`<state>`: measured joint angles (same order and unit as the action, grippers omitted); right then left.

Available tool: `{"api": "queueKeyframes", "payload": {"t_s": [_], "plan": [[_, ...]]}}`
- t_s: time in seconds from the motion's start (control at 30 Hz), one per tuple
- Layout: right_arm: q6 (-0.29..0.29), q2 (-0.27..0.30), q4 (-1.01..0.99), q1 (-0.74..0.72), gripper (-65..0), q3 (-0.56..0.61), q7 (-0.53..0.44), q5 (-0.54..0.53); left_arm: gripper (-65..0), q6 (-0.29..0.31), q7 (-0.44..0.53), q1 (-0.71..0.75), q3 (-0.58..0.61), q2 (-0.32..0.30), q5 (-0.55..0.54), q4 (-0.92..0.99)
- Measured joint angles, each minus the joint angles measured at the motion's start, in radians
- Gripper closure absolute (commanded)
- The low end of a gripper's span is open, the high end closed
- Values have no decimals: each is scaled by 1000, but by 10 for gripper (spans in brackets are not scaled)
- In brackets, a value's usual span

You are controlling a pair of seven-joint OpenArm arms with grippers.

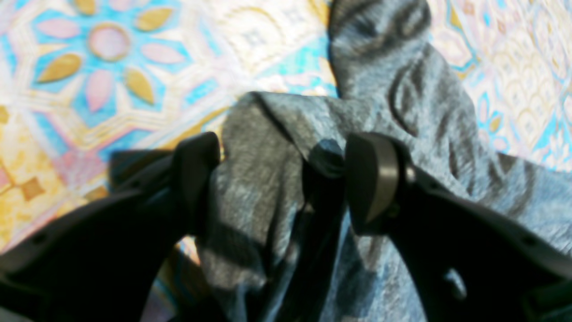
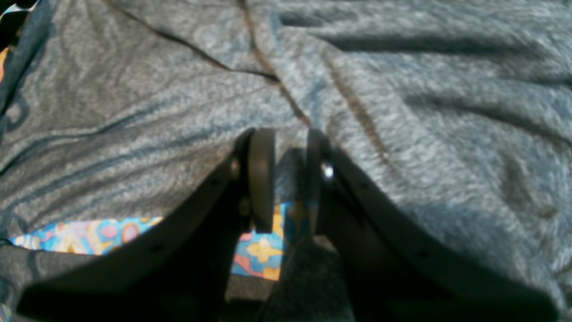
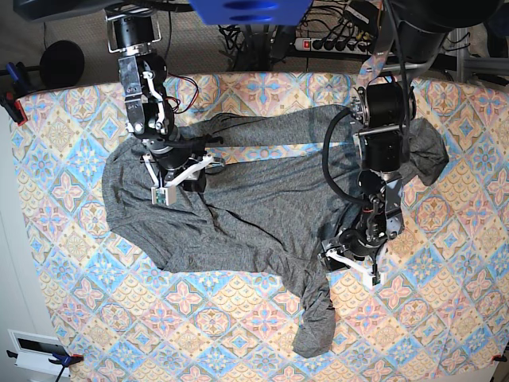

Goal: Layout the t-shirt on the table in an organized manner, then fold the t-shirt properly
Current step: 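Move the left gripper to the shirt's middle and grasp the fabric, then pull the grasped fabric with both grippers toward the shirt's hem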

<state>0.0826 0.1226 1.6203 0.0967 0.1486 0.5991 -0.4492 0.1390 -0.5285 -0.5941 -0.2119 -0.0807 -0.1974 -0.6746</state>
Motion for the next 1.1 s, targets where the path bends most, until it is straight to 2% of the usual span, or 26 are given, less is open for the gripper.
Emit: {"api": "queueKeyframes", "payload": {"t_s": [0.07,0.17,0.23,0.33,0.47,0.63,0.73,0.9,1.07,1.1], "plan": [[-2,-1,0,0,-123,0,-1,0,-348,0,-11,-7,26,0,0,3],[0,0,0,0,-123,0,0,0,-254,1,9,-6,30,7,-3,6],[0,0,0,0,-123,-1,0,0,-169,4,26,0,30,9,-3,8],[0,0,0,-3,-123,-1,1,0,-1,4,49,14,30,3,1,11],[0,0,-6,-87,-123,-1,13,-1,-8,6,58,19,30,-20,-5,11],[-7,-1,-48,-281,-123,2,3,-3,0,4,81,34,28,-23,-12,6],[-8,-2,-171,-379,-123,3,-9,-2,0,4,81,38,28,-22,-11,5],[-3,-18,-438,-412,-142,6,-5,-2,0,11,104,50,26,-24,-14,3],[-8,-74,-606,-452,-182,5,-142,2,0,11,119,52,26,-24,-15,6],[-16,-87,-649,-454,-185,5,-203,7,0,11,117,51,26,-24,-15,6]]}}
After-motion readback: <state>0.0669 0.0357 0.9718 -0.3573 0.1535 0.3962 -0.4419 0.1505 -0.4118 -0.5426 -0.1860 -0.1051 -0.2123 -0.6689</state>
